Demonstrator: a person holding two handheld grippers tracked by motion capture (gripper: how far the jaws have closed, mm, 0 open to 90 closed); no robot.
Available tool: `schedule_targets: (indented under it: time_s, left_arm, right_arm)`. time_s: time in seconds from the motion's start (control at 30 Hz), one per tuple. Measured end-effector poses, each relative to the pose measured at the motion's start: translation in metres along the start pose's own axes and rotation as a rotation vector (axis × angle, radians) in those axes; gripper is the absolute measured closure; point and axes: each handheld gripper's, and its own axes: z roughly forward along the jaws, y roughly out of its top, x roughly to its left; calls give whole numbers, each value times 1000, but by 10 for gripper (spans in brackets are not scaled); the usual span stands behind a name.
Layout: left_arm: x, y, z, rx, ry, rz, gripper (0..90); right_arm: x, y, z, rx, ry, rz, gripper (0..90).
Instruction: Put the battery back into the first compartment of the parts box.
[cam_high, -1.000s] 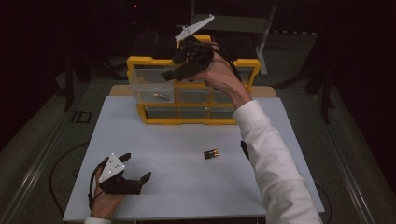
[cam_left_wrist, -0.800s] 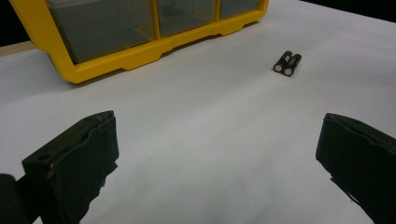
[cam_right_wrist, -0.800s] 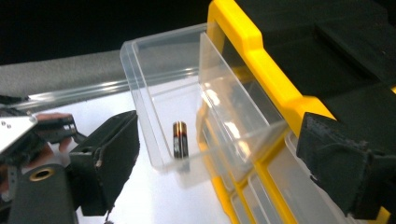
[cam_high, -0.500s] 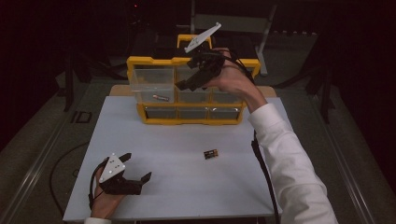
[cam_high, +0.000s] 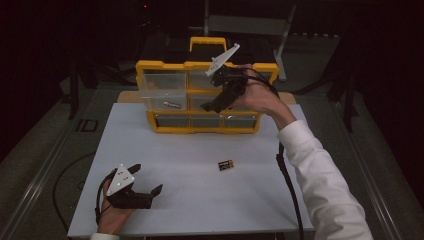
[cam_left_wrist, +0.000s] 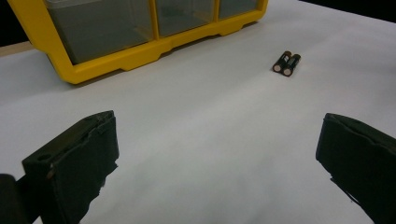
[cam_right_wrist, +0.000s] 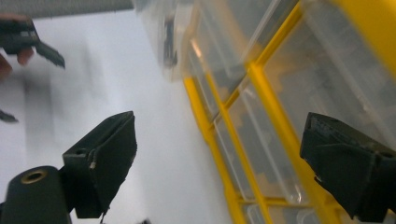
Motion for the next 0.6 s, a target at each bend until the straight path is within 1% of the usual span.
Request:
schedule_targets:
  time_s: [0.1, 0.17, 0.23, 0.27, 0.3, 0.33, 0.37, 0.43, 0.47, 0.6]
  left_arm:
    - [0, 0, 0, -1, 0, -2, 1]
    - [0, 0, 0, 0, -1, -2, 1]
    - [-1, 0, 1, 0, 0, -1, 1]
    - [-1, 0, 1, 0, 0, -1, 1]
    - [-1, 0, 1, -1, 0, -2, 1]
    - [-1, 0, 1, 1, 0, -1, 1]
    - [-1, 0, 1, 1, 0, -2, 1]
    - [-1, 0, 1, 0, 0, -3, 1]
    - [-1, 0, 1, 0, -1, -4, 1]
    - [-1, 0, 1, 1, -2, 0, 1]
  right_arm:
    - [4, -11, 5, 34, 10, -9, 111]
    - [5, -19, 10, 59, 8, -28, 111]
    - [6, -27, 14, 74, 8, -28, 113]
    - [6, -27, 14, 74, 8, -28, 113]
    - [7, -31, 16, 83, 8, -29, 113]
    - [8, -38, 20, 106, 0, -39, 114]
    - [8, -41, 21, 106, 7, -44, 114]
    - [10, -48, 24, 116, 2, -52, 119]
    - [11, -51, 25, 120, 9, -52, 125]
    - [14, -63, 31, 156, 10, -64, 125]
